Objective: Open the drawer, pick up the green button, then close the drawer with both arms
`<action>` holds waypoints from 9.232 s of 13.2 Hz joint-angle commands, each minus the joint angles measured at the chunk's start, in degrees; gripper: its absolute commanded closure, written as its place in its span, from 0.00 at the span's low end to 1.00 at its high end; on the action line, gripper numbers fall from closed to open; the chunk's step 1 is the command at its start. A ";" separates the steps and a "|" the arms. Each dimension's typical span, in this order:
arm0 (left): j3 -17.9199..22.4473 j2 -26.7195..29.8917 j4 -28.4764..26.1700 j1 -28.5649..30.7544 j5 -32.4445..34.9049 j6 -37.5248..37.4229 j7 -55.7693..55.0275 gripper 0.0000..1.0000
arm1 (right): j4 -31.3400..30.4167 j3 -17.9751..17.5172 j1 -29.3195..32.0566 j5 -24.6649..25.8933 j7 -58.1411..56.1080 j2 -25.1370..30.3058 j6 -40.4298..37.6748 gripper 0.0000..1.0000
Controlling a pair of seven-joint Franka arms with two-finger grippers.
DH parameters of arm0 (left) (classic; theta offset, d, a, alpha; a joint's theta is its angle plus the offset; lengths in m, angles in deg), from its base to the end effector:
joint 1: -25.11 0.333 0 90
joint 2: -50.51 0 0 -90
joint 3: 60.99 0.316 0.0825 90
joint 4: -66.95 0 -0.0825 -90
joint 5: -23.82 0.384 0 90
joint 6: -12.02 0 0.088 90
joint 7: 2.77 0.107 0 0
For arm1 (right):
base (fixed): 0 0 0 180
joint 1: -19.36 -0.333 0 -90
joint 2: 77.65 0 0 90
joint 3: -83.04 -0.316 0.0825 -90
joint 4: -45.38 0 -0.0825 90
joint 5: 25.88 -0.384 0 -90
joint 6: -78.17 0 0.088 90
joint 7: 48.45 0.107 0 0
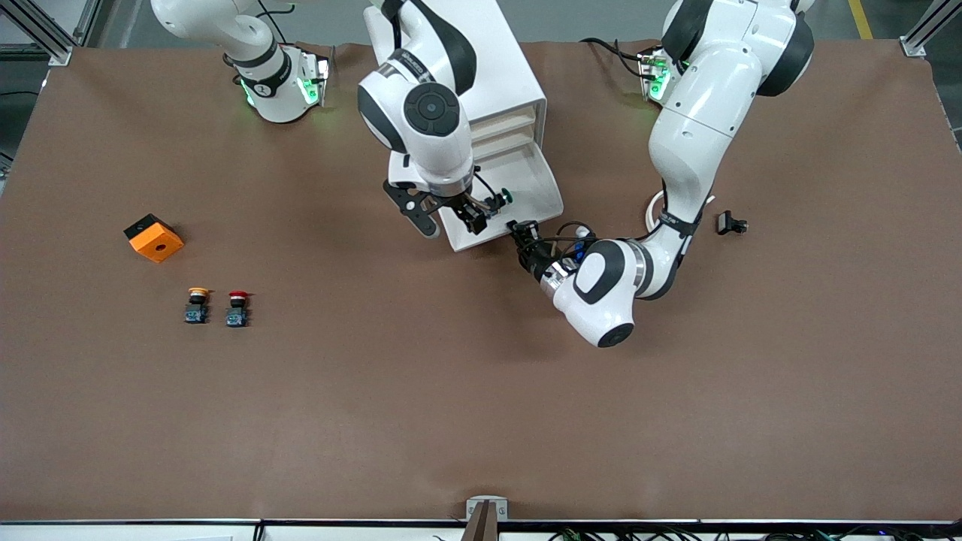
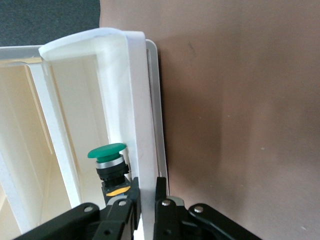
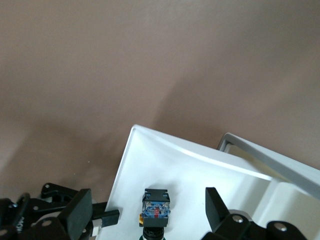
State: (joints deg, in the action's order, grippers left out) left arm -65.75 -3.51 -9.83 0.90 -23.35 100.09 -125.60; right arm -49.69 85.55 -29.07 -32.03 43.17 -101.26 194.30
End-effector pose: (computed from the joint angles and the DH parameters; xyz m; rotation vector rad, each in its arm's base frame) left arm 0.5496 -0.3840 0.1587 -1.3087 -1.9504 1.3266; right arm 0.4539 0.4819 0.3672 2.8518 -1.2800 -0.1381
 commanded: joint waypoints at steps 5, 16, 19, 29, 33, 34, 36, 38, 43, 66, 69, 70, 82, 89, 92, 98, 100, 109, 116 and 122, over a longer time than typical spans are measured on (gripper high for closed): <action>1.43 0.05 2.33 2.33 -0.30 0.34 3.56 0.35 | 2.60 0.57 -3.68 -1.14 0.22 -6.00 3.75 0.00; 12.86 4.88 6.64 4.00 -0.20 0.25 25.43 0.00 | 3.40 0.48 -4.82 -1.23 0.13 -10.49 6.39 0.00; 13.64 6.28 6.64 6.19 0.14 0.17 25.80 0.00 | 3.40 0.48 -5.18 -1.32 0.13 -10.75 6.39 0.02; 16.02 16.83 6.56 2.18 17.41 -0.27 41.48 0.00 | 3.57 0.48 -5.88 -1.14 -0.31 -11.45 6.30 0.90; 15.58 16.66 5.86 -4.70 28.97 1.82 49.87 0.00 | 10.66 0.74 -4.83 -1.14 -0.31 -10.93 -0.95 0.97; 14.45 16.66 5.33 -5.22 29.41 3.49 53.36 0.00 | 14.26 0.74 -3.35 -1.06 -0.92 -10.93 -6.48 0.97; 13.74 16.40 1.83 -5.93 29.41 7.79 61.10 0.00 | 18.68 0.92 -0.10 -0.62 -9.13 -9.71 -17.47 0.97; 12.77 16.49 -3.09 -8.20 29.50 14.98 63.06 0.00 | 18.34 1.01 4.90 -0.44 -21.52 -5.23 -23.29 0.97; 10.67 16.22 -11.00 -15.33 31.70 23.89 66.73 0.00 | 14.49 1.09 18.53 3.57 -53.77 -0.74 -27.81 0.96; -10.53 18.77 -25.09 -16.22 29.59 33.65 69.30 0.00 | -16.37 1.09 38.94 6.33 -93.38 -7.76 24.74 0.92; -9.48 19.65 -23.69 -14.03 30.46 33.13 69.48 0.00 | -16.91 1.09 39.03 6.33 -93.30 -8.03 25.55 0.68; -8.69 20.09 -22.46 -11.84 30.64 33.13 69.57 0.00 | -16.82 1.09 39.03 6.33 -93.21 -7.50 25.03 0.01; -8.42 31.34 -13.86 11.89 51.21 16.01 71.40 0.00 | 12.70 1.09 44.64 6.33 -93.47 10.86 -28.83 0.00; -8.50 37.48 -7.77 21.30 51.21 8.00 88.71 0.00 | 12.36 1.09 50.54 6.50 -105.42 14.91 -31.76 0.00; -8.50 42.23 -7.77 24.90 51.30 5.36 94.68 0.00 | 12.19 1.44 51.77 6.50 -105.34 17.10 -30.35 0.00; -8.59 50.84 -8.03 31.58 50.42 -1.32 111.30 0.00 | 12.18 0.92 49.58 6.50 -99.21 18.51 -30.62 0.00; -6.76 54.26 -10.04 31.25 49.19 -2.29 115.78 0.00 | 12.18 0.83 49.05 6.33 -98.39 18.34 -30.53 0.00; 0.90 65.88 -22.01 22.37 47.69 -2.47 115.89 0.00 | 12.54 1.01 48.44 6.33 -98.22 17.99 -30.44 0.00; 1.08 65.27 -21.83 22.63 46.82 -2.30 116.15 0.00 | 12.54 1.09 48.52 6.50 -98.39 17.99 -30.44 0.00; 0.64 60.27 -16.49 23.24 45.67 -1.85 115.45 0.00 | 12.54 1.09 48.52 6.50 -98.30 17.99 -30.53 0.00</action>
State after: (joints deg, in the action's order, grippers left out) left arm -65.15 59.62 -30.53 23.71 23.17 98.61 -10.05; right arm -36.87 86.57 19.65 -25.94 -55.86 -83.76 163.82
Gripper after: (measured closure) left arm 0.000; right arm 0.000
